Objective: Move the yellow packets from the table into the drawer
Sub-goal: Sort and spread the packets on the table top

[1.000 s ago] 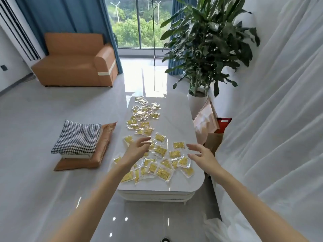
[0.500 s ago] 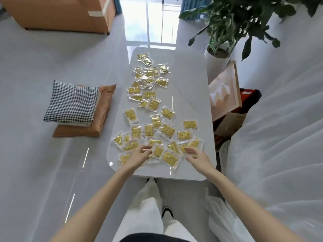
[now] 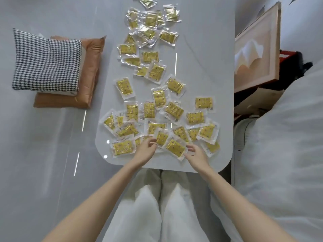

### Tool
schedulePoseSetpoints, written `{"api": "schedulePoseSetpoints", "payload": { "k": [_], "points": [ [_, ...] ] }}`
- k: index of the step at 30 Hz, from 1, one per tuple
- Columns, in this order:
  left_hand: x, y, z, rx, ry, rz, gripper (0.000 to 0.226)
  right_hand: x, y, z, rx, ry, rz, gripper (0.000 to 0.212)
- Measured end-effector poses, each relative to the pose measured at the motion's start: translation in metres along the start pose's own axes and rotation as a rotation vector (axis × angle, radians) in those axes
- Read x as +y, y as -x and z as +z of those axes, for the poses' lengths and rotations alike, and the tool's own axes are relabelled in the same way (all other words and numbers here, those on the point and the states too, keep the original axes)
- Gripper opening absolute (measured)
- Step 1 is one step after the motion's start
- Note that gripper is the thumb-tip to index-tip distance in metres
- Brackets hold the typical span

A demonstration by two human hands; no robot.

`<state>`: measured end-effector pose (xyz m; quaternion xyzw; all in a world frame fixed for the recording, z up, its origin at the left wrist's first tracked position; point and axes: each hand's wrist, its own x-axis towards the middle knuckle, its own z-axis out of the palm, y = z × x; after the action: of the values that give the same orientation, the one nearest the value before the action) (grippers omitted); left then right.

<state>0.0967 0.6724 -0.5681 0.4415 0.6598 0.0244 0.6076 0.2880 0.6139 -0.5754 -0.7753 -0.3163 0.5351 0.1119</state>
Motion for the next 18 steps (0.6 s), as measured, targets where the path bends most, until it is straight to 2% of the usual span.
{"api": "schedulePoseSetpoints", "payload": {
  "k": [7, 13, 18],
  "points": [
    [-0.029, -0.073, 0.025, 0.16, 0.092, -0.026, 0.039, 0.029, -0.078, 0.03, 0.023, 0.102, 0.005, 0.046],
    [-0.062, -0.127, 0.04, 0.251, 0.035, 0.01, 0.047, 0.054, -0.119, 0.052, 0.047, 0.409, -0.094, 0.064],
    [-0.079, -0.148, 0.053, 0.274, -0.072, 0.013, 0.054, 0.067, -0.131, 0.062, 0.165, 0.64, -0.165, 0.086]
  ]
}}
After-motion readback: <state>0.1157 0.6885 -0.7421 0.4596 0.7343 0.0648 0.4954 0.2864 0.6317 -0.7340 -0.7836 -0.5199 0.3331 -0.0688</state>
